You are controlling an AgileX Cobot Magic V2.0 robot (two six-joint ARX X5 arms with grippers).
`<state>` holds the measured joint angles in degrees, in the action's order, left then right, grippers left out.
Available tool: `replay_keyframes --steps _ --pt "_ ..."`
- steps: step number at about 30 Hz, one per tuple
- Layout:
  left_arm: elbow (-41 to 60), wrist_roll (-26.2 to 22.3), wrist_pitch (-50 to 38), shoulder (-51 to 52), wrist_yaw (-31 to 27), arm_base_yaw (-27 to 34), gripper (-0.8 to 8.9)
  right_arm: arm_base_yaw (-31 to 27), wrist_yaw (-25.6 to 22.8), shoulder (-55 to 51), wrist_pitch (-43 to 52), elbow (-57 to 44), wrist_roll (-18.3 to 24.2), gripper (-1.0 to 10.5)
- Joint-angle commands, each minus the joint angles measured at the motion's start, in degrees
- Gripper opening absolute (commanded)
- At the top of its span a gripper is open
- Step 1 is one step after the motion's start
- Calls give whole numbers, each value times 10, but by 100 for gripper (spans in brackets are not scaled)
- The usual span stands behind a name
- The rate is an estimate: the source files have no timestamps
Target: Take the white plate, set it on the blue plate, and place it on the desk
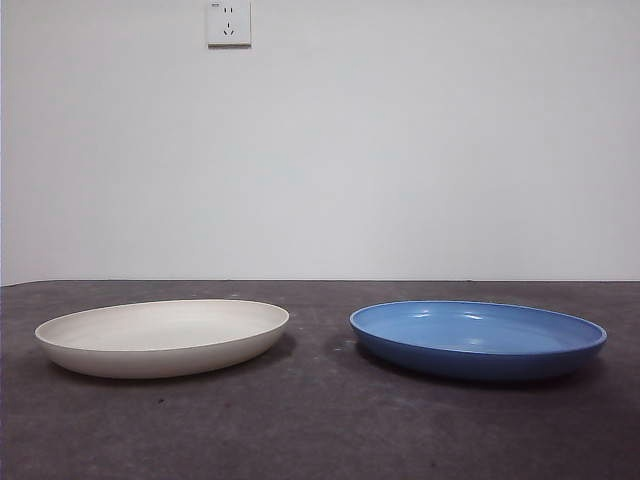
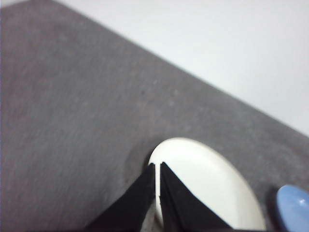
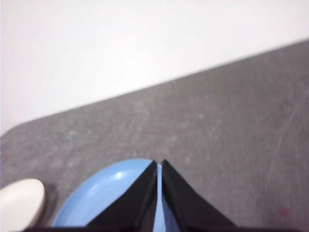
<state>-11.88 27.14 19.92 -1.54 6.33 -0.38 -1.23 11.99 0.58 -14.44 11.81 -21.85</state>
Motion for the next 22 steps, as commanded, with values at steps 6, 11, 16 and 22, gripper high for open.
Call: replay_keyframes --steps 6,11,16,22 --pt "-114 -43 56 -82 37 1 15 0 2 66 -71 122 39 8" --pt "-196 -113 115 -169 86 1 14 0 27 143 -150 214 92 8" --pt "-271 -175 181 -259 136 -1 14 0 80 229 -229 300 149 8" --pt "-333 -216 239 -335 217 -8 14 0 134 321 -315 381 207 8"
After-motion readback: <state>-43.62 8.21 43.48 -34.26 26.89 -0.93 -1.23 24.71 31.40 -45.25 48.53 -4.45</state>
